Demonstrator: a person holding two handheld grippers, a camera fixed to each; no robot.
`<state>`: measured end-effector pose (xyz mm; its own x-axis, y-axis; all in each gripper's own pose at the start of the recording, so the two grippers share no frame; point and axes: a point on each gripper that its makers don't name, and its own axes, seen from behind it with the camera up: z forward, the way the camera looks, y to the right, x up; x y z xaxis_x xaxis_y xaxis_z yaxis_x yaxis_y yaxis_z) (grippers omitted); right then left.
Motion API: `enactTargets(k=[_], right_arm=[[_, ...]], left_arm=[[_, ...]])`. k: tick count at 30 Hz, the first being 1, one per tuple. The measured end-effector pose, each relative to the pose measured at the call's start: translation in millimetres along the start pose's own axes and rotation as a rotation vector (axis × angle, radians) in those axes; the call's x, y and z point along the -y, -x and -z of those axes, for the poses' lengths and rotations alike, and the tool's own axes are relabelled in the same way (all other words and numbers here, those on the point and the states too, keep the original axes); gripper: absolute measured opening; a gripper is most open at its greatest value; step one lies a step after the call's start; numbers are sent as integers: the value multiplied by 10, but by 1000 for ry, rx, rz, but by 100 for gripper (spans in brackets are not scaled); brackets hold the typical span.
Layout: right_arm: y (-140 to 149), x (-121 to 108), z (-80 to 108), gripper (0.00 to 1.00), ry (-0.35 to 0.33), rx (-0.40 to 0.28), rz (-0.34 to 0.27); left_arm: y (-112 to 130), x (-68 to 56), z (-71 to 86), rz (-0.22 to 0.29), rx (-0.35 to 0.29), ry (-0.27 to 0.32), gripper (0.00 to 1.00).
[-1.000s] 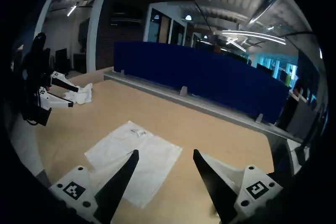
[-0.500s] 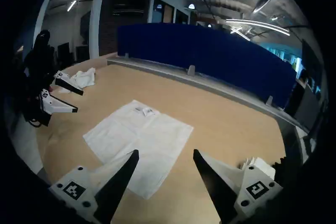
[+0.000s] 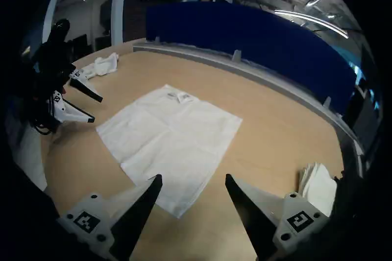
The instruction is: Fold towel
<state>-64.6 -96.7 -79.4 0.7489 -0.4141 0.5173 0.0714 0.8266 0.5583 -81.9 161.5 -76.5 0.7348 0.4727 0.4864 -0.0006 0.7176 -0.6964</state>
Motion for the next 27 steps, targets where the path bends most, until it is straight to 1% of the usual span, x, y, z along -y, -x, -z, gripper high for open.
enactTargets(k=[7, 15, 17, 19, 23, 25, 27], right_arm=[[294, 72, -79, 98, -26, 54, 0], [570, 173, -126, 86, -58, 100, -4], [624, 191, -136, 85, -62, 108, -6], [662, 211, -144, 83, -68, 112, -8], [702, 249, -150, 75, -80, 110, -9], [717, 262, -153, 67, -83, 110, -7], [737, 268, -160, 55, -82, 113, -3]], left_arm=[[186, -120, -102, -11, 52, 28, 95], [314, -191, -198, -32, 97, 34, 94], [343, -220, -219, -28, 110, 39, 93], [367, -236, -239, -23, 116, 37, 89], [387, -239, -256, -15, 114, 24, 82], [393, -236, -254, -18, 112, 16, 79], [396, -238, -250, -21, 111, 10, 76]])
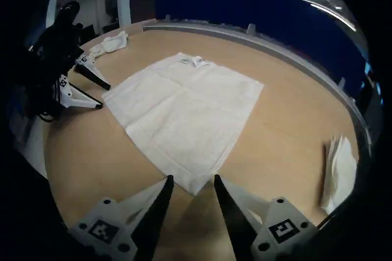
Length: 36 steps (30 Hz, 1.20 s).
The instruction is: Fold towel
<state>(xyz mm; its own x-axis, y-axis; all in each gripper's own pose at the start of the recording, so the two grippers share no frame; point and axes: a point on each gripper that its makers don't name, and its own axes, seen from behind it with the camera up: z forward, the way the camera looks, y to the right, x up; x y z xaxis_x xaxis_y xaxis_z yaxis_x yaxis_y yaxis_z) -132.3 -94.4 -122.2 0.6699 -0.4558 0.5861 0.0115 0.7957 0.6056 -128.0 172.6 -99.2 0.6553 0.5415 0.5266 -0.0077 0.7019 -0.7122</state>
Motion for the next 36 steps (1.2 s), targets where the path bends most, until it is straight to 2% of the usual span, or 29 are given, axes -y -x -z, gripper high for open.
enactTargets(k=[2, 4, 10, 12, 16, 22, 24, 29, 36], right_arm=[[40, -8, -20, 42, 8, 8, 7], [50, -3, -29, 37, 7, 10, 4], [40, 8, -35, 35, -4, 14, -16], [41, 12, -34, 32, -5, 21, -20], [43, 23, -30, 24, -7, 31, -24], [29, 48, -24, 20, -20, 34, -46], [14, 55, -20, 19, -22, 33, -54], [-39, 48, 14, 18, -20, 23, -60], [-187, 42, 117, 18, -25, -1, -68]], left_arm=[[0, -19, 9, -1, -1, 0, 72], [-2, -35, 18, -2, -2, -1, 68], [-12, -67, 24, -4, -4, 0, 53], [-13, -63, 23, -3, -1, -2, 52], [-13, -17, 20, 8, 6, -17, 25], [-18, 14, 15, 0, 14, -31, 14], [-18, 8, 15, -14, 15, -32, 11], [-27, -5, 17, -31, 15, -41, 10], [-134, 18, 77, 20, -2, -46, 10]])
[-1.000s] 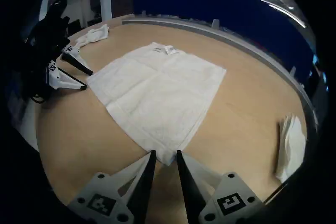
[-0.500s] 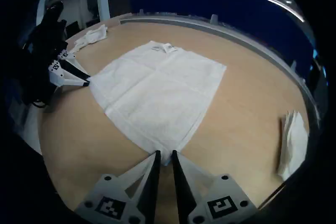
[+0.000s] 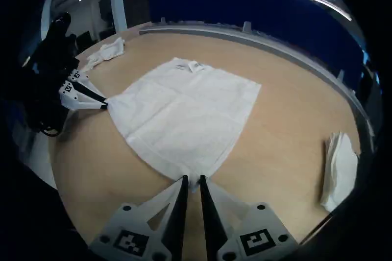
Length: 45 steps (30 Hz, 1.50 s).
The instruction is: Fold towel
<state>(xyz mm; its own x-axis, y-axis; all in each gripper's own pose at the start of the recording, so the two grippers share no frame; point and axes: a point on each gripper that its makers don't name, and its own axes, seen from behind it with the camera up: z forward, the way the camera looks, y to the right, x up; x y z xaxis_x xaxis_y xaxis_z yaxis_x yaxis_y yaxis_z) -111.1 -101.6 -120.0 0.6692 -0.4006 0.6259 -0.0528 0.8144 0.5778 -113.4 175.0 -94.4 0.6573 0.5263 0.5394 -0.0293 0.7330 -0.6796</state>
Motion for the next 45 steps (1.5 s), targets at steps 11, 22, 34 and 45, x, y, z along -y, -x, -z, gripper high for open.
enactTargets(k=[11, 22, 34, 45], right_arm=[[-343, 12, 162, 17, -11, -58, -12], [-482, 23, 255, 16, -19, -77, -10], [-672, 66, 585, 16, -22, -98, -15], [-670, 105, 795, 16, -19, -88, -15]], left_arm=[[-250, 26, 212, 39, -42, -8, 10], [-277, -7, 260, 68, -47, -2, 10], [-368, -76, 519, 108, -33, 15, 10], [-359, -258, 767, 148, -1, 42, 10]])
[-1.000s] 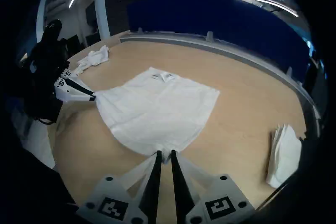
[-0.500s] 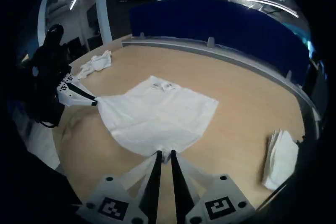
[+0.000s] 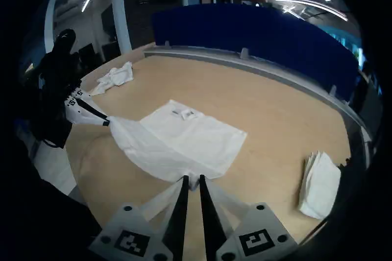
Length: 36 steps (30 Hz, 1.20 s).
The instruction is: Fold towel
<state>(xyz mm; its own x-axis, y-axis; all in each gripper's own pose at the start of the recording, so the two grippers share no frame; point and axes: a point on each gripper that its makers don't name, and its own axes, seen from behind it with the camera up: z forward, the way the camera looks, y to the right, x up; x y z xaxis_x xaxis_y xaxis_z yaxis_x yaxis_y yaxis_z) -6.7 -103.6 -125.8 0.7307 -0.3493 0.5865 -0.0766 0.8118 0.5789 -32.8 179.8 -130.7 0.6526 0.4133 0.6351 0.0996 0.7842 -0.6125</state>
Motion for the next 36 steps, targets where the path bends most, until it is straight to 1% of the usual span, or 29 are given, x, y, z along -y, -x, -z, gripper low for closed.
enactTargets(k=[3, 7, 11, 14, 17, 20, 24, 29, 36], right_arm=[[-14, -18, -8, 16, 2, 0, -1], [-90, -68, -56, 16, 3, -7, -2], [-214, -158, -147, 16, 5, -24, -1], [-327, -256, -244, 16, 9, -37, 0], [-441, -373, -352, 16, 14, -47, 4], [-541, -512, -464, 16, 26, -53, 10], [-661, -680, -617, 16, 36, -58, 7], [-728, -844, -842, 16, 46, -46, -7], [-578, -956, -1170, 16, 48, 5, -33]], left_arm=[[-3, -6, -7, 11, 7, -2, 10], [-78, 35, -35, 45, 16, -11, 10], [-206, 106, -88, 94, 31, -15, 10], [-345, 163, -155, 129, 28, -16, 10], [-491, 239, -229, 158, 20, -20, 10], [-600, 330, -313, 176, 23, -30, 10], [-691, 457, -435, 180, 41, -44, 10], [-718, 616, -633, 169, 80, -53, 10], [-591, 759, -969, 154, 152, -37, 10]])
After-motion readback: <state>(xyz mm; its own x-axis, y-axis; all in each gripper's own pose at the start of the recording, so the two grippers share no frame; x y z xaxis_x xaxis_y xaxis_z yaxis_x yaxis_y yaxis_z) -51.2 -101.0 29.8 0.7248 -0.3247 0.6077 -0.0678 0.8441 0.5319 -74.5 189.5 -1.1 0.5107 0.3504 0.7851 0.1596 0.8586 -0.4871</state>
